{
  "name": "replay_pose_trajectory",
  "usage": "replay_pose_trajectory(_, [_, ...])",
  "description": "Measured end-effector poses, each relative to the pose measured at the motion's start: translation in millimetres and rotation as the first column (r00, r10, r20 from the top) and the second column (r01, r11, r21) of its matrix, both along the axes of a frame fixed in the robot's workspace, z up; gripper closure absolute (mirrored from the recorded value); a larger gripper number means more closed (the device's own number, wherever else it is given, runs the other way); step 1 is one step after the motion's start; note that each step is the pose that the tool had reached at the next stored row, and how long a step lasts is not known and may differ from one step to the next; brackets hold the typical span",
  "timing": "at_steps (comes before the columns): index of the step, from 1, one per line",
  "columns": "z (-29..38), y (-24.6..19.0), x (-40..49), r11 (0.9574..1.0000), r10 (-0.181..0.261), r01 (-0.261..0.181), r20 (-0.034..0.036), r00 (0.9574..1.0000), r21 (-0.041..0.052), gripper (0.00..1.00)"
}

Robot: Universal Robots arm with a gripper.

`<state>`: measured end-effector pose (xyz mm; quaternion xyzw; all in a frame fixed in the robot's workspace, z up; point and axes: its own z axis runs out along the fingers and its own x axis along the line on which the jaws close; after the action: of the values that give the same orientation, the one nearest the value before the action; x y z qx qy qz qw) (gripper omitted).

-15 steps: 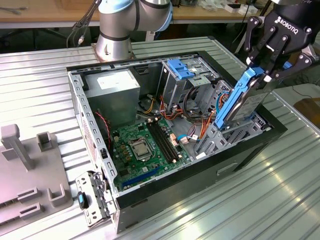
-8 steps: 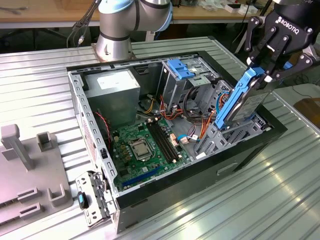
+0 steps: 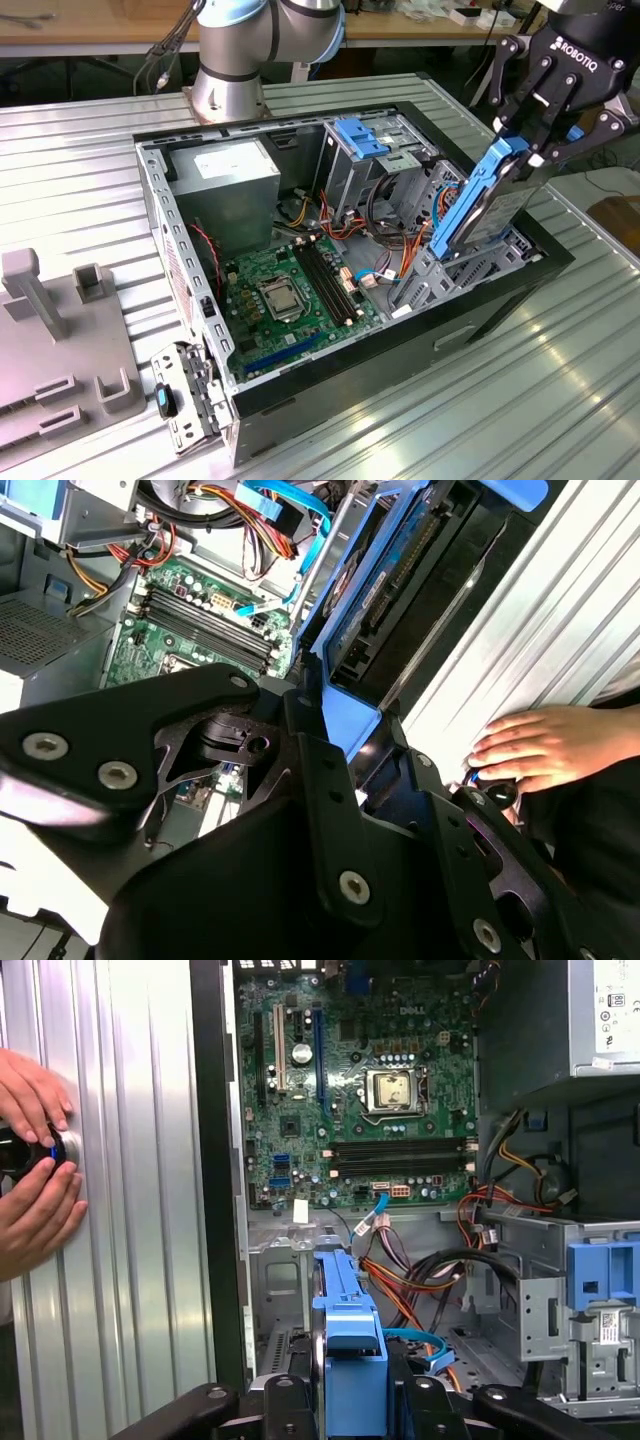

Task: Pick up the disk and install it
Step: 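Insert the disk into the insertion slot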

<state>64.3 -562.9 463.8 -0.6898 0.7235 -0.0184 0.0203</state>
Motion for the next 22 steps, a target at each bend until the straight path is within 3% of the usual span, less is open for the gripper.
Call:
replay_pose_trajectory(3, [-4.7,-0.8,0.0,1.0000,0.000,0.000,0.0000,1.0000,-0.0001,0.63])
replay_pose_trajectory(4, [-1.2,-1.0,-0.1,1.0000,0.002,-0.002,-0.0001,1.0000,0.0001,0.63])
replay_pose_trajectory(5, [-0.6,-1.0,-0.3,0.9995,0.031,-0.031,-0.0006,0.9995,-0.0001,0.63])
replay_pose_trajectory(22, [-8.8,-2.2,-0.3,0.9995,0.031,-0.031,-0.0076,0.9995,0.0003,0.63])
